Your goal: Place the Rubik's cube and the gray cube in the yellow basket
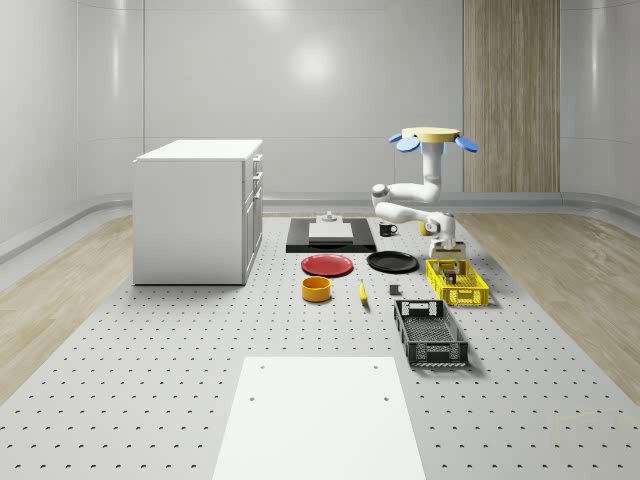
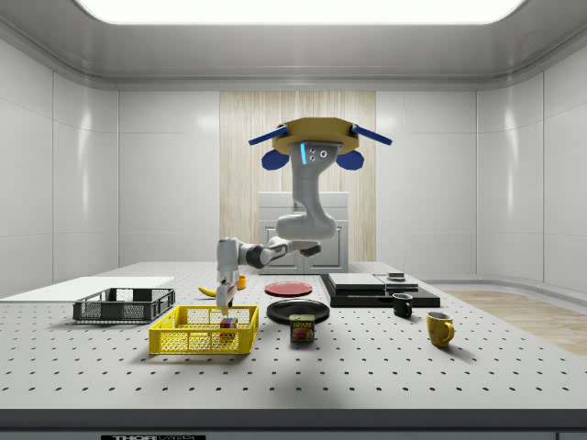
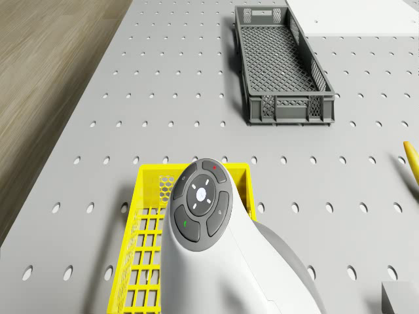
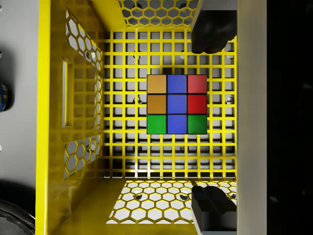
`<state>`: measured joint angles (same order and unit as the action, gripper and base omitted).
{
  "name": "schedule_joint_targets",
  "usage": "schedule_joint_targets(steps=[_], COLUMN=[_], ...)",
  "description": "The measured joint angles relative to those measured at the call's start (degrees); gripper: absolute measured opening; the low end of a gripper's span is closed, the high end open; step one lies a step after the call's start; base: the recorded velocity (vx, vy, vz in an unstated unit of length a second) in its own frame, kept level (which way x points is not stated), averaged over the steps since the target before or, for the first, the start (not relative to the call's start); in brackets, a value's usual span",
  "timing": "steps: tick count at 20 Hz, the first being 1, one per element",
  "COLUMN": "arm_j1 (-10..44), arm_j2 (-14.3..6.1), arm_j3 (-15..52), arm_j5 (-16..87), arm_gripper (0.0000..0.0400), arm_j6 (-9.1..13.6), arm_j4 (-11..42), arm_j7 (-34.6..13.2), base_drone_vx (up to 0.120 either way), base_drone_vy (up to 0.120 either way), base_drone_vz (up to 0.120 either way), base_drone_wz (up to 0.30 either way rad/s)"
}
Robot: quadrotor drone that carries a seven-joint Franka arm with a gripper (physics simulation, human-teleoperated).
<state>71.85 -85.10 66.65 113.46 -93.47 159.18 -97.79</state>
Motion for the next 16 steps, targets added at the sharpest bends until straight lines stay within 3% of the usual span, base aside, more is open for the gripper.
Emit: schedule_joint_targets(steps=[9,16], arm_j1=[-0.29,-0.33], arm_j2=[0.06,0.08], arm_j3=[1.37,1.54], arm_j5=[-1.24,-1.40], arm_gripper=[0.0400,0.0400], arm_j6=[0.71,0.80], arm_j4=[0.53,0.59], arm_j7=[-0.01,0.00], base_drone_vx=[0.000,0.114], base_drone_vy=[-0.120,-0.120], base_drone_vz=[0.000,0.000], base_drone_wz=[0.000,0.000])
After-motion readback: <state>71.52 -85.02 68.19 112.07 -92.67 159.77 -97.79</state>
